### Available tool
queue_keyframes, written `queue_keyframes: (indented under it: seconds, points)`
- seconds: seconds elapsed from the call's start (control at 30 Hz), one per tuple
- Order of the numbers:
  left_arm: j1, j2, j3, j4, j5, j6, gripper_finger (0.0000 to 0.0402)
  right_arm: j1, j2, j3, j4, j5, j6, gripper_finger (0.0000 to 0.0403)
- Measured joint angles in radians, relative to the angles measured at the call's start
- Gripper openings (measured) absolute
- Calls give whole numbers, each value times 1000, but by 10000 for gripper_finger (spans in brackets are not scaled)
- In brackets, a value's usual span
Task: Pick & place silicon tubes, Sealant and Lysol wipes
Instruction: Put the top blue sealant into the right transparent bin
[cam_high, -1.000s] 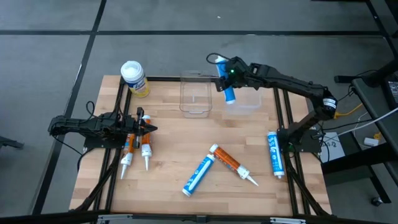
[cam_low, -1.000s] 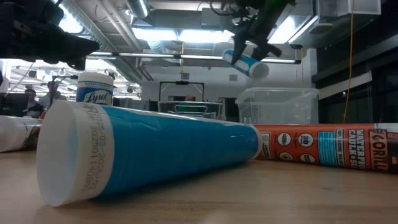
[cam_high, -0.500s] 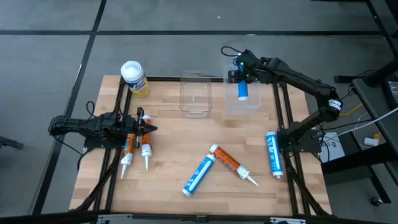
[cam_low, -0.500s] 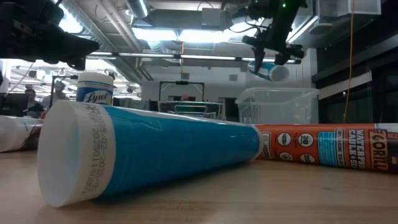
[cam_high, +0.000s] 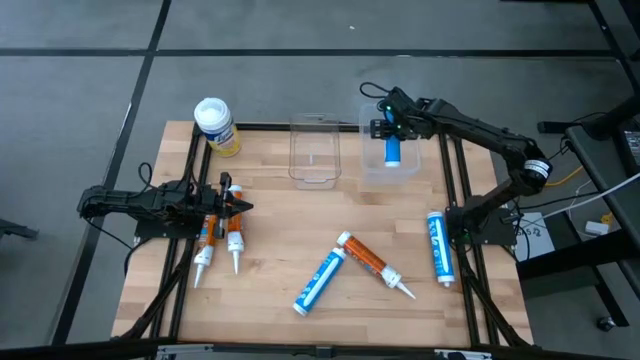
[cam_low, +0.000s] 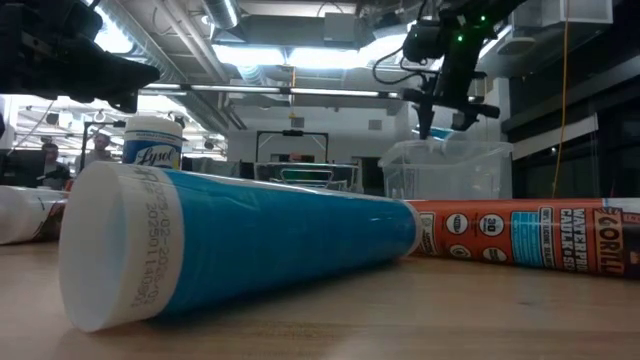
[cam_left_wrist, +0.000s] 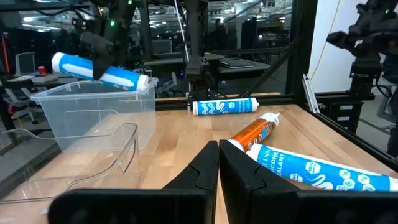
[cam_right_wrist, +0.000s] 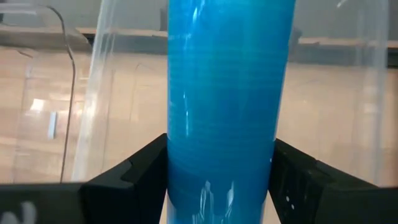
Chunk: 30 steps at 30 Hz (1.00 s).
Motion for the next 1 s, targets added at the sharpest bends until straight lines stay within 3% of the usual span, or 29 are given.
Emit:
queue_keyframes:
  seconds: [0.43,1.0]
  points:
    - [0,0,0,0,0,0,8,-36,0,-154,98,-97,4,224]
    - [0,0,0,0,0,0,8,-51,3,-175,128,-142,-31,233]
